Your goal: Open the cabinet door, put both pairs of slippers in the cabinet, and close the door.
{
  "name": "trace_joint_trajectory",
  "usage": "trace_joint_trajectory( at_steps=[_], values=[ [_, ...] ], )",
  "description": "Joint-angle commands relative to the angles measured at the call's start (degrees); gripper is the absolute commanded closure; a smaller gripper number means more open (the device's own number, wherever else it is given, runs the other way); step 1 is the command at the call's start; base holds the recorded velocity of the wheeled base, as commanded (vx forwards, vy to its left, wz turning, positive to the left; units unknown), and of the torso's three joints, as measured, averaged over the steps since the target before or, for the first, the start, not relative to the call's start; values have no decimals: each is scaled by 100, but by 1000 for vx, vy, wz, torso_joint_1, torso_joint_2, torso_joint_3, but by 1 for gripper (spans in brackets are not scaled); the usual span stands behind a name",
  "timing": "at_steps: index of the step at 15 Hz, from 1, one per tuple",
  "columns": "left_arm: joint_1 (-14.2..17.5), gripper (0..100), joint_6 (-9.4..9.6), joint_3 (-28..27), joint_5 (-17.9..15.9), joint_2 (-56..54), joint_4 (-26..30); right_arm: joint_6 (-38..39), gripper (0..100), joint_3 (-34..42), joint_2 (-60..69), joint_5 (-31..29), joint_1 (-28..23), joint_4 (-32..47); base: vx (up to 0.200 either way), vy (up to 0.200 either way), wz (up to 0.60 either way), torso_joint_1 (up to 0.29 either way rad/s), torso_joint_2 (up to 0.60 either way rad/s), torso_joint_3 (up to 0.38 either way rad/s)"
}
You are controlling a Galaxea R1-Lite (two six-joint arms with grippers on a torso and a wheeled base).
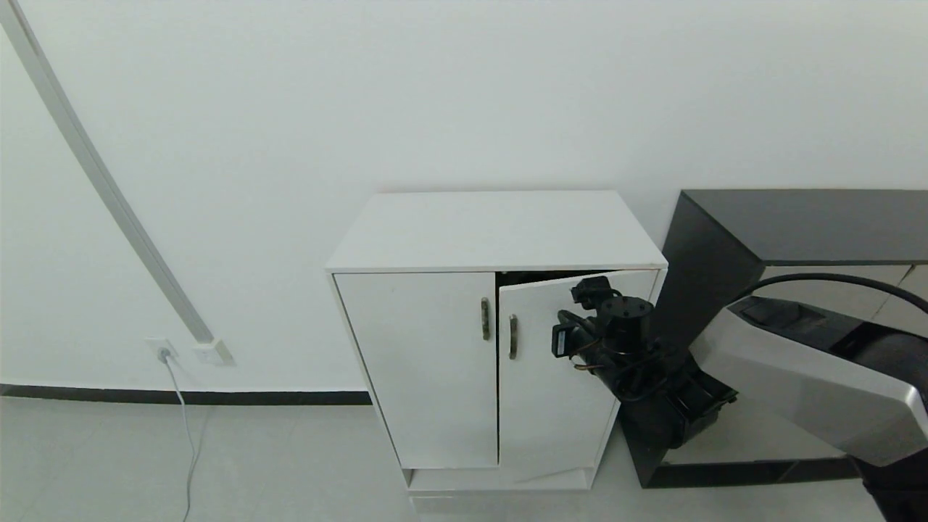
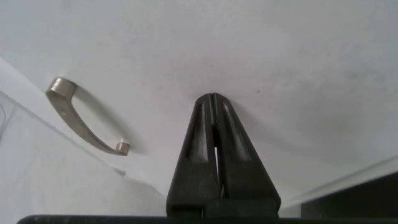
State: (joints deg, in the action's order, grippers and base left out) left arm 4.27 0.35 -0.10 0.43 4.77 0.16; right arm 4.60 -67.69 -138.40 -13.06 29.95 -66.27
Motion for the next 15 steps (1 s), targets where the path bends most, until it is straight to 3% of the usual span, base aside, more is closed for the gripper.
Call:
trace_joint_trajectory(
  at_steps=[1, 15],
  values=[
    [4, 100, 0, 1, 1, 7, 2, -3, 100, -148, -205, -4, -51, -97, 0, 0, 0, 0, 0, 0],
    [4, 100, 0, 1, 1, 7, 2, -11, 100, -622, -477, -13, -227, -150, 0, 0, 0, 0, 0, 0]
  ],
)
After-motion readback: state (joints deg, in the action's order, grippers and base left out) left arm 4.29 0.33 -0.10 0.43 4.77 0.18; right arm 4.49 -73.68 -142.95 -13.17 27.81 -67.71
